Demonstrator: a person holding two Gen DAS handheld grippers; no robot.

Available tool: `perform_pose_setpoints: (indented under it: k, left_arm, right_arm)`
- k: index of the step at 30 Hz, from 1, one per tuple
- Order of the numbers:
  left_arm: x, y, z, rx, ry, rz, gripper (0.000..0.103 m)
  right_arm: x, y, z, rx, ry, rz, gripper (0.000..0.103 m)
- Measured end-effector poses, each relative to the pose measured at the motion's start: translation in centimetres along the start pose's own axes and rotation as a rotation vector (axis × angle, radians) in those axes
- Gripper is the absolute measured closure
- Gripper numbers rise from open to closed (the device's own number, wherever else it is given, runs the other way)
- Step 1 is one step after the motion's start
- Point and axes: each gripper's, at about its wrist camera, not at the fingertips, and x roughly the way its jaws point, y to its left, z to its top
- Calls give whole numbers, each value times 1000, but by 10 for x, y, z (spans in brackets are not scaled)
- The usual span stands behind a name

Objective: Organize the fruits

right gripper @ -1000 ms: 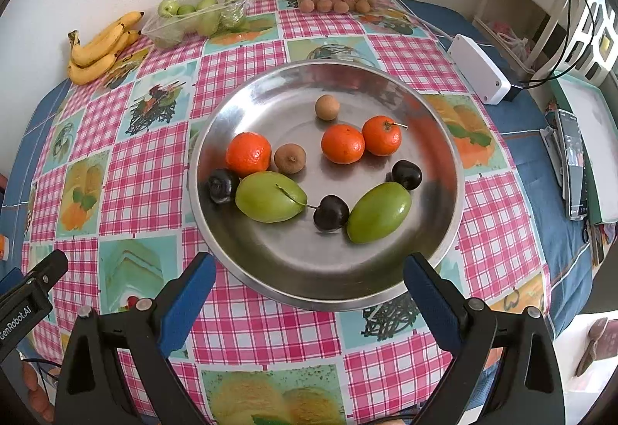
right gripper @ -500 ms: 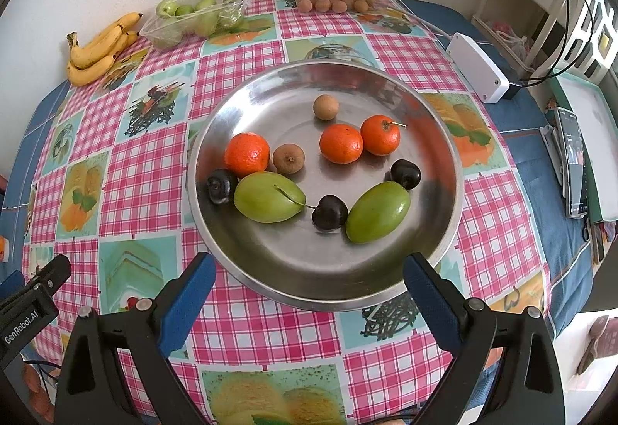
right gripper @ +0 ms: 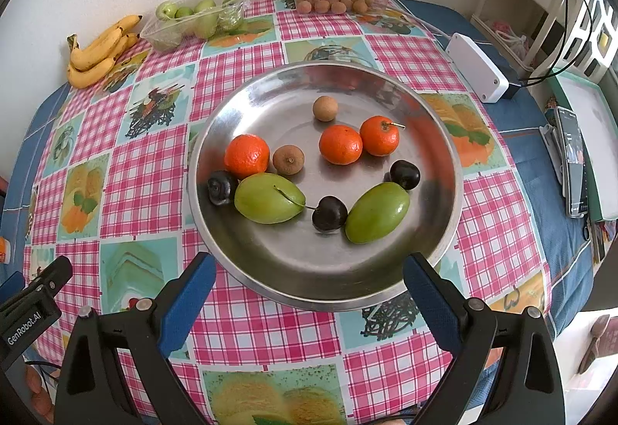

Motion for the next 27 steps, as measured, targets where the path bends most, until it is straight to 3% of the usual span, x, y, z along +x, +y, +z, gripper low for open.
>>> perform_pose_setpoints:
  k: [19, 27]
  left_arm:
    - [0, 1, 0, -6, 0, 9, 0]
    - [-6, 0, -1, 7, -41, 10, 0]
  right_arm:
    - [0, 1, -1, 4, 1, -2, 5]
    - [0, 1, -1, 4, 1, -1, 5]
